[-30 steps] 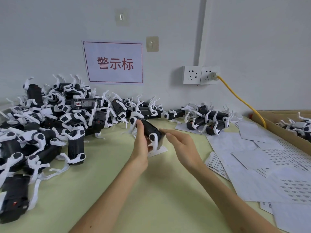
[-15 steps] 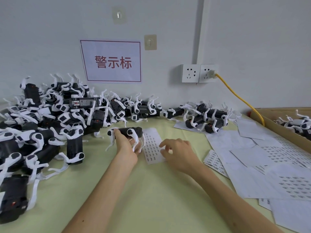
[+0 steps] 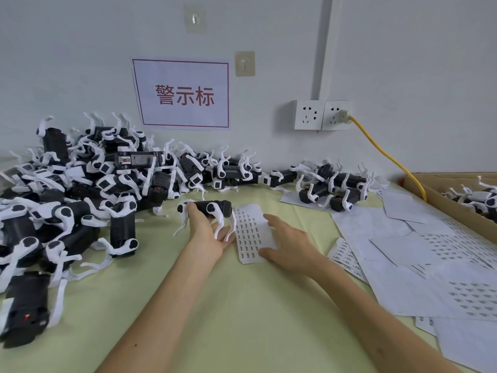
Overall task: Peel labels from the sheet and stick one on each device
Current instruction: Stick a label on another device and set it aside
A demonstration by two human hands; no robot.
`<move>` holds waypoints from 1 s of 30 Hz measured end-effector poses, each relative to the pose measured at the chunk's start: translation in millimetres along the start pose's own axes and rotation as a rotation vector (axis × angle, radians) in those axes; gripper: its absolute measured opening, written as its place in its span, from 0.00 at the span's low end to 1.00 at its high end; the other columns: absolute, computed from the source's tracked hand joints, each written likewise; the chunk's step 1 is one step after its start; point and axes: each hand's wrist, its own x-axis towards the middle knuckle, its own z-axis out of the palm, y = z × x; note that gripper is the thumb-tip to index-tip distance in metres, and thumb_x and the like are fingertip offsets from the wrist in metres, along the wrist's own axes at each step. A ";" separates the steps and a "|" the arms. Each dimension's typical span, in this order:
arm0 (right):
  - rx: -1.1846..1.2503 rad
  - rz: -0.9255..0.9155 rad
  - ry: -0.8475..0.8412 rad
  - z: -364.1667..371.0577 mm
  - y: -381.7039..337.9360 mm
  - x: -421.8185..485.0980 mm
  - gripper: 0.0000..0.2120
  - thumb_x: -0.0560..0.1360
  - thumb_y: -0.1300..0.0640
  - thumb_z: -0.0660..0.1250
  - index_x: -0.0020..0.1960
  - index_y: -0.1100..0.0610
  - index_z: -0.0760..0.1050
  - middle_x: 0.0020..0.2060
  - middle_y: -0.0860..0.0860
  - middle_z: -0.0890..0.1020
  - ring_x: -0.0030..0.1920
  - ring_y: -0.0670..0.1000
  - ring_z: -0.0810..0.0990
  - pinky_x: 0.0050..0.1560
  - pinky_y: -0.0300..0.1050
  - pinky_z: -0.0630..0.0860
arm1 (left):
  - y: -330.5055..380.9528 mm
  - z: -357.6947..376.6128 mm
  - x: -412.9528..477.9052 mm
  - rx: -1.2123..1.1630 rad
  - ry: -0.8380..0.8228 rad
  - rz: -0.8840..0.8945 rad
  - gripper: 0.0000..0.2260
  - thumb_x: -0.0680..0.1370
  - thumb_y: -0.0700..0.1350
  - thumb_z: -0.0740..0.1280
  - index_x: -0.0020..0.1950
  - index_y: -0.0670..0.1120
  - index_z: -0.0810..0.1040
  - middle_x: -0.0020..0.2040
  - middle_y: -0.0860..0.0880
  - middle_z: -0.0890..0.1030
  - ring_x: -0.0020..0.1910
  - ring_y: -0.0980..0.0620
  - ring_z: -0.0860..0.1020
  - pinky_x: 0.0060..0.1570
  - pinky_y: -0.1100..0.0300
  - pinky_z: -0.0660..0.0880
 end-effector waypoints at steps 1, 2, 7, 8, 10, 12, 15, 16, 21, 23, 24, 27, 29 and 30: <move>0.107 -0.009 0.042 -0.4 -0.8 -0.9 0.39 0.75 0.52 0.74 0.80 0.48 0.58 0.74 0.49 0.70 0.67 0.53 0.74 0.70 0.50 0.69 | 0.4 -0.3 0.2 -0.007 -0.001 -0.007 0.30 0.82 0.65 0.54 0.66 0.43 0.77 0.64 0.40 0.80 0.59 0.39 0.81 0.64 0.43 0.75; 0.208 -0.015 0.087 -0.8 -1.6 -2.0 0.38 0.73 0.58 0.75 0.78 0.47 0.61 0.73 0.48 0.70 0.62 0.51 0.77 0.63 0.43 0.74 | 0.2 0.0 0.3 -0.010 -0.001 -0.012 0.29 0.82 0.65 0.54 0.66 0.43 0.78 0.62 0.40 0.81 0.58 0.39 0.82 0.63 0.44 0.76; 0.540 0.022 0.221 -8.3 -9.5 -5.1 0.32 0.70 0.73 0.69 0.69 0.48 0.72 0.65 0.47 0.75 0.51 0.48 0.82 0.41 0.41 0.82 | -3.6 4.7 -3.3 -0.009 -0.005 0.007 0.26 0.82 0.65 0.55 0.52 0.44 0.78 0.48 0.43 0.82 0.42 0.44 0.81 0.44 0.53 0.76; 0.584 0.033 0.229 -10.4 -10.0 -5.5 0.31 0.70 0.74 0.68 0.66 0.48 0.74 0.62 0.48 0.78 0.51 0.50 0.83 0.44 0.47 0.83 | -4.0 5.1 -3.1 -0.009 -0.027 -0.002 0.27 0.82 0.65 0.54 0.55 0.43 0.78 0.51 0.42 0.82 0.45 0.44 0.81 0.44 0.53 0.76; 0.624 0.050 0.254 -13.6 -9.4 -5.8 0.27 0.71 0.74 0.67 0.62 0.48 0.77 0.54 0.50 0.83 0.51 0.52 0.83 0.49 0.52 0.84 | -4.5 5.7 -3.6 0.010 -0.071 -0.015 0.29 0.81 0.67 0.53 0.59 0.44 0.78 0.57 0.41 0.81 0.51 0.42 0.80 0.44 0.55 0.75; 0.635 0.041 0.300 -15.8 -9.0 -5.7 0.26 0.71 0.74 0.65 0.59 0.47 0.78 0.51 0.51 0.83 0.51 0.49 0.83 0.48 0.49 0.83 | -6.5 6.0 -3.8 0.053 -0.126 0.018 0.30 0.81 0.68 0.52 0.51 0.45 0.80 0.51 0.41 0.81 0.47 0.42 0.79 0.44 0.55 0.71; 0.664 0.010 0.362 -17.5 -9.1 -4.8 0.29 0.72 0.76 0.64 0.59 0.45 0.78 0.49 0.48 0.82 0.48 0.46 0.81 0.43 0.40 0.81 | -6.2 6.0 -9.7 0.098 -0.302 0.086 0.34 0.80 0.69 0.52 0.27 0.46 0.75 0.36 0.43 0.74 0.33 0.45 0.72 0.36 0.56 0.63; 0.674 -0.001 0.372 -17.5 -9.1 -4.7 0.29 0.72 0.76 0.63 0.60 0.46 0.78 0.48 0.47 0.82 0.47 0.46 0.80 0.41 0.38 0.80 | -5.8 5.4 -11.1 0.100 -0.389 0.094 0.36 0.80 0.69 0.52 0.23 0.46 0.73 0.36 0.41 0.71 0.32 0.45 0.70 0.35 0.56 0.61; 0.688 -0.043 0.422 -18.1 -8.4 -5.5 0.30 0.70 0.77 0.61 0.61 0.49 0.79 0.45 0.46 0.81 0.46 0.47 0.79 0.37 0.34 0.75 | -7.1 6.4 -17.9 0.126 -0.685 0.070 0.35 0.79 0.73 0.52 0.56 0.42 0.79 0.35 0.40 0.65 0.34 0.44 0.67 0.41 0.52 0.62; 0.703 -0.053 0.443 -19.6 -7.3 -4.3 0.31 0.69 0.78 0.59 0.60 0.49 0.79 0.49 0.51 0.82 0.50 0.50 0.80 0.38 0.36 0.77 | -9.6 6.6 -18.0 0.177 -0.727 0.103 0.36 0.79 0.72 0.55 0.62 0.41 0.78 0.29 0.43 0.74 0.36 0.44 0.71 0.43 0.51 0.68; 0.712 -0.054 0.459 -20.6 -6.6 -3.9 0.31 0.69 0.78 0.59 0.59 0.49 0.79 0.50 0.52 0.82 0.50 0.50 0.80 0.38 0.37 0.77 | -10.9 6.8 -18.4 0.188 -0.740 0.112 0.35 0.78 0.71 0.57 0.63 0.41 0.78 0.29 0.44 0.76 0.36 0.43 0.73 0.43 0.51 0.69; 0.734 -0.062 0.501 -22.2 -7.1 -5.8 0.28 0.70 0.77 0.60 0.58 0.48 0.77 0.48 0.50 0.80 0.44 0.42 0.77 0.36 0.34 0.75 | -12.7 7.5 -17.4 0.203 -0.729 0.129 0.36 0.76 0.71 0.62 0.63 0.39 0.81 0.35 0.42 0.81 0.37 0.43 0.77 0.42 0.53 0.73; 0.752 -0.075 0.505 -22.1 -8.7 -6.8 0.25 0.71 0.75 0.62 0.57 0.49 0.77 0.47 0.47 0.80 0.40 0.40 0.76 0.36 0.33 0.75 | -14.3 7.0 -16.1 0.219 -0.724 0.148 0.36 0.76 0.70 0.63 0.64 0.39 0.81 0.37 0.43 0.82 0.39 0.43 0.78 0.41 0.54 0.75; 0.778 -0.076 0.501 -21.6 -9.2 -6.7 0.22 0.73 0.73 0.63 0.56 0.48 0.77 0.47 0.46 0.80 0.40 0.40 0.76 0.37 0.33 0.74 | -14.8 6.6 -15.4 0.223 -0.722 0.157 0.36 0.75 0.70 0.64 0.63 0.39 0.82 0.39 0.43 0.83 0.40 0.43 0.79 0.41 0.55 0.76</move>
